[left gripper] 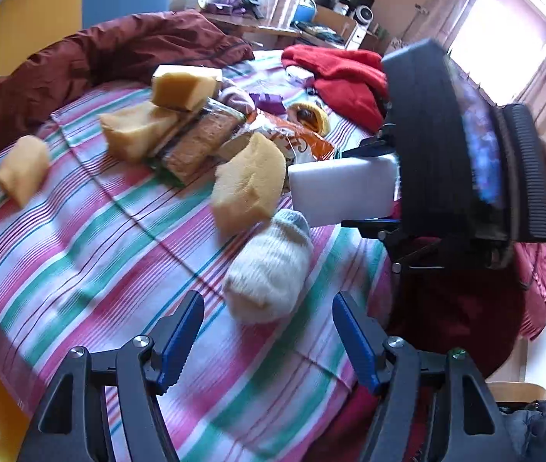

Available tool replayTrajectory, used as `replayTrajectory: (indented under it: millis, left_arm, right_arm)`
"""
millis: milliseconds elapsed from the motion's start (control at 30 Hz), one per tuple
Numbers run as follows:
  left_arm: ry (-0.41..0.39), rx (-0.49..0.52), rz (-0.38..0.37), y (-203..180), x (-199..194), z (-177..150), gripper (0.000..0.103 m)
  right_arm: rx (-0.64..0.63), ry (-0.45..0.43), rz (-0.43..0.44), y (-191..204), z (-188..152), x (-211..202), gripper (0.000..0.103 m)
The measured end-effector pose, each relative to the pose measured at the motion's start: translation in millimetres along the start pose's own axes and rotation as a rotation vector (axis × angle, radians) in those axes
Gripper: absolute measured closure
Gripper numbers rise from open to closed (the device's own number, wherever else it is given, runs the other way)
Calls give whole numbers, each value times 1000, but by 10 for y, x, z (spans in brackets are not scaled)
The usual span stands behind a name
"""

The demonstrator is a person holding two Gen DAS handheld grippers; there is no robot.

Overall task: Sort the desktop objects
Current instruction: 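Grasp the white rectangular sponge with the right tool while the left tool grasps the white sock, then carry the sponge and sock into the gold tray and open both tools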

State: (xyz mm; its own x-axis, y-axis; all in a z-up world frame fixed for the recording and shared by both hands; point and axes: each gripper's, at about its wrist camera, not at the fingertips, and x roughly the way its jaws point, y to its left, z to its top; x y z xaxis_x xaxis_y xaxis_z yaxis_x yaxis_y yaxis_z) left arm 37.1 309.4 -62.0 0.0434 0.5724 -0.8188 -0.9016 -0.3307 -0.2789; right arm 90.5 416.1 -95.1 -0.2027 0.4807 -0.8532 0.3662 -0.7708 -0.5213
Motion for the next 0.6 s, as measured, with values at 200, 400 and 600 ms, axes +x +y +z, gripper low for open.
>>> replayTrajectory:
  millis: [200, 400, 600]
  left_arm:
    - [24, 8, -30, -15, 240, 63, 50]
    - [-12, -16, -29, 29, 233, 1, 59]
    - [-50, -52, -32, 38, 60, -127, 59]
  right_arm:
    - [15, -13, 39, -25, -5, 20, 49]
    - [41, -37, 61, -36, -26, -39, 50]
    - [85, -81, 64, -69, -78, -214, 50]
